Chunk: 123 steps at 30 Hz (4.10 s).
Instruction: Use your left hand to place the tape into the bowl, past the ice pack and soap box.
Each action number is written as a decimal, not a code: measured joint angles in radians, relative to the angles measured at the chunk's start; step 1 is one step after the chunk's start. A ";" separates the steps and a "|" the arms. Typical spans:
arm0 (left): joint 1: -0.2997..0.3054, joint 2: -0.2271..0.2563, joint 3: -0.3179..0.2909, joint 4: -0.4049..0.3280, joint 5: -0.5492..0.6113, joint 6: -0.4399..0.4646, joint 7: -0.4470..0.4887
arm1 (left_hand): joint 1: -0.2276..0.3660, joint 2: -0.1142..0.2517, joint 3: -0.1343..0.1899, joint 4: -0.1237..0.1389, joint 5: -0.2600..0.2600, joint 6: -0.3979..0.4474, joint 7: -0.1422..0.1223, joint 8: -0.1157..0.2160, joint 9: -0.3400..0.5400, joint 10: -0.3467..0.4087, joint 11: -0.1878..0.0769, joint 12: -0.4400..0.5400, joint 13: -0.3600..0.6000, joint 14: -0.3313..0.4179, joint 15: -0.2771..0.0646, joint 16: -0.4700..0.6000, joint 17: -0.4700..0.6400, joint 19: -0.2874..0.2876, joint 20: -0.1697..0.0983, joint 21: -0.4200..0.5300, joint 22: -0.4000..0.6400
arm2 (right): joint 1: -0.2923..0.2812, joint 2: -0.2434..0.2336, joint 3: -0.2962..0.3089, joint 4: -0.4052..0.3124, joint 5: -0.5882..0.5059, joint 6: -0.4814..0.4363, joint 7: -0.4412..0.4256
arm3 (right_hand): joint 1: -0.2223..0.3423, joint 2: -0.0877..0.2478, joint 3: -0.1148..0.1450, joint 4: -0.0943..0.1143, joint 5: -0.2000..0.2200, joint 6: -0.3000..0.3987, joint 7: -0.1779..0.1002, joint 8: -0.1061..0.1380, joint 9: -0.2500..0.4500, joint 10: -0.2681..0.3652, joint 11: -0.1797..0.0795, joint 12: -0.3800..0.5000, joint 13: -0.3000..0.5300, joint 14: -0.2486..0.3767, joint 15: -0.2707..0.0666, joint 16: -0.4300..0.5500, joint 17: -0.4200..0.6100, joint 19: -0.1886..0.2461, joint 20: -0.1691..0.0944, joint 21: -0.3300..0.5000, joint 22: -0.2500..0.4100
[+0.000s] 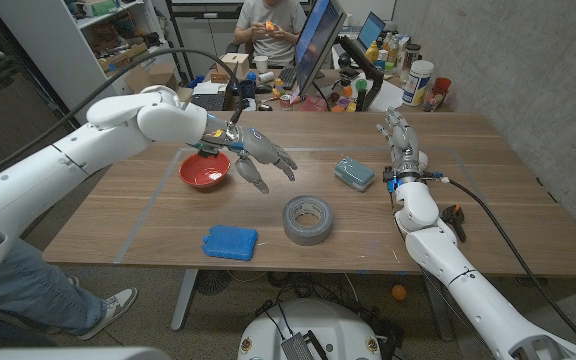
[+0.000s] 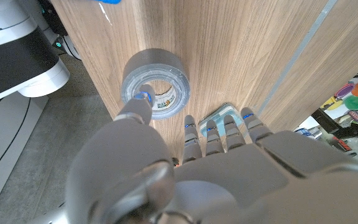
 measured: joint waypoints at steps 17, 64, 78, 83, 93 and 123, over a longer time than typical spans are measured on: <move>-0.071 -0.056 0.066 0.010 0.033 -0.059 -0.088 | -0.003 -0.005 -0.015 0.002 0.003 -0.024 0.025 0.000 0.000 0.005 -0.008 0.005 -0.003 0.007 -0.009 0.000 0.000 0.013 -0.038 0.004 0.000 | 0.016 0.004 0.006 0.009 0.007 -0.019 0.005 | 0.000 0.000 0.000 0.000 0.000 0.000 0.000 0.000 0.000 0.000 0.000 0.000 0.000 0.000 0.000 0.000 -0.005 0.000 0.000 0.000 0.000; 0.022 -0.068 0.075 -0.082 0.248 -0.008 -0.067 | 0.000 -0.008 -0.029 0.001 0.010 -0.030 0.030 -0.003 -0.004 0.023 0.000 0.012 -0.007 0.026 -0.021 0.006 -0.002 0.000 -0.053 0.004 -0.004 | 0.064 0.004 0.029 0.030 0.002 0.039 0.023 | 0.000 -0.008 -0.004 -0.004 0.000 0.000 0.000 0.000 0.000 0.000 0.000 0.000 0.000 0.000 0.000 0.000 -0.005 -0.003 0.003 0.000 0.000; 0.007 -0.098 0.098 -0.076 0.285 -0.023 -0.068 | 0.000 -0.008 -0.032 0.004 0.010 -0.030 0.030 -0.003 -0.004 0.022 0.000 0.012 -0.012 0.026 -0.021 0.006 -0.002 -0.004 -0.050 0.004 -0.002 | 0.089 0.012 0.024 0.056 0.005 0.053 0.034 | 0.000 -0.008 -0.008 0.000 0.000 0.005 -0.005 0.000 0.000 0.000 0.000 0.000 0.000 0.000 0.000 0.000 -0.005 -0.003 0.003 0.000 0.000; 0.007 -0.102 0.101 -0.081 0.296 -0.025 -0.064 | 0.000 -0.008 -0.032 0.004 0.010 -0.030 0.030 -0.003 -0.004 0.022 0.000 0.012 -0.012 0.026 -0.021 0.006 -0.002 0.000 -0.046 0.004 -0.002 | 0.099 0.016 0.022 0.067 0.006 0.057 0.039 | 0.000 -0.008 -0.008 0.000 0.000 0.005 -0.005 0.000 0.000 0.000 0.000 0.000 0.000 -0.004 0.004 0.000 -0.005 -0.003 0.003 0.000 0.000; 0.008 -0.106 0.105 -0.083 0.318 -0.036 -0.053 | 0.000 -0.008 -0.032 0.004 0.010 -0.030 0.030 -0.003 -0.004 0.022 0.000 0.012 -0.012 0.026 -0.021 0.006 -0.002 -0.004 -0.042 0.004 -0.002 | 0.110 0.019 0.019 0.079 0.006 0.058 0.043 | 0.000 -0.008 -0.008 0.000 0.000 0.005 -0.005 0.000 0.000 0.000 0.000 0.000 0.000 -0.004 0.004 0.000 -0.005 -0.011 0.011 0.000 0.000; 0.013 -0.158 0.158 -0.034 0.332 -0.019 -0.072 | 0.000 -0.008 -0.040 0.004 0.010 -0.024 0.036 -0.003 -0.004 0.022 0.000 0.012 -0.011 0.031 -0.016 0.006 0.001 0.000 -0.028 0.004 -0.002 | 0.130 0.042 0.019 0.133 0.019 0.091 0.063 | -0.005 -0.013 -0.017 0.000 0.000 0.002 -0.009 0.000 0.000 0.000 0.000 0.000 0.000 -0.004 0.004 0.000 -0.010 -0.011 0.011 0.000 0.000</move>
